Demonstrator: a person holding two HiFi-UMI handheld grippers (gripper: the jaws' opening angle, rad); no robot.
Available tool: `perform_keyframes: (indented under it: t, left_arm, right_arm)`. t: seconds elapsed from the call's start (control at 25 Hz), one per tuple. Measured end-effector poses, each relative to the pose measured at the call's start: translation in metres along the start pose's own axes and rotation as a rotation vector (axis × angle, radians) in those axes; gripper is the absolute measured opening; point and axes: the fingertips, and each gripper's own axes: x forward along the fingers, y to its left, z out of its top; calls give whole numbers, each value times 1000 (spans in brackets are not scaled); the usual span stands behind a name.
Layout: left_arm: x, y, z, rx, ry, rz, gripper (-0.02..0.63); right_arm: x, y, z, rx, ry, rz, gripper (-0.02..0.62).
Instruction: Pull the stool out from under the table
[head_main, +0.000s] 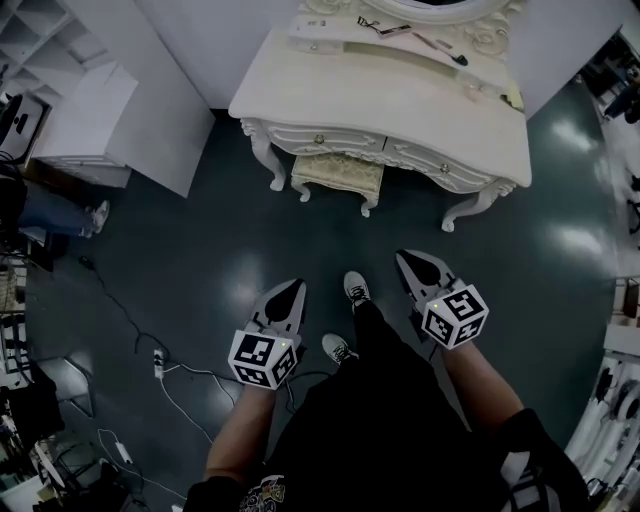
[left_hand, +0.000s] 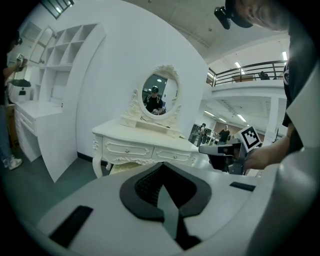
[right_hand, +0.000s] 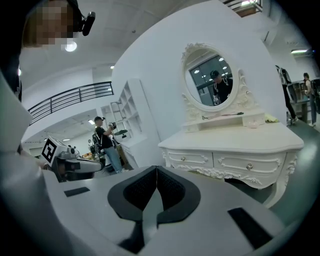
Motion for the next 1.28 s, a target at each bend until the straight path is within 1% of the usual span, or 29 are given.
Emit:
perform_keyframes:
  t: [0.16,0.32,0.44,0.52,0.64,0.72,0.8,0.92,1.0,1.12,1.28]
  left_arm:
    - [42,26,17,41,-11,9,-2]
    - [101,53,28,101,-16,6,-2]
    - [145,78,21,139,-10,7,-2]
    - [172,99,10,143,0,10,0]
    - [211,131,-19,150,43,13,-2]
    - [242,160,-42,160,74,13,-2]
    - [270,194,-65,156,97,10,0]
    - [286,230,-99,136,125,0,0]
    - [290,249,-124,132,145,-4,0]
    - [306,276,-168,128,184,-25,0]
    - [334,315,-221,109,211,-38,0]
  right_arm:
    - [45,-33,11,-25,3,2,28]
    - [91,-84,12,-49,10,-5,28]
    - [125,-121,0,-63,26,-6,28]
    - [147,-141,-12,-75,35,-6,28]
    - [175,-166,-40,-63,58,-13,29]
    - [198,-185,-60,-48,68,-24,29]
    - [224,-202,-81,-40,78,-51,29]
    - [242,-210,-115,-27,99,-111,36]
    - [251,-211,-139,-18,103,-138,94]
    - [269,-222,-179,-21,115,-179,110]
    - [295,-253,-234,-25,148,-237,135]
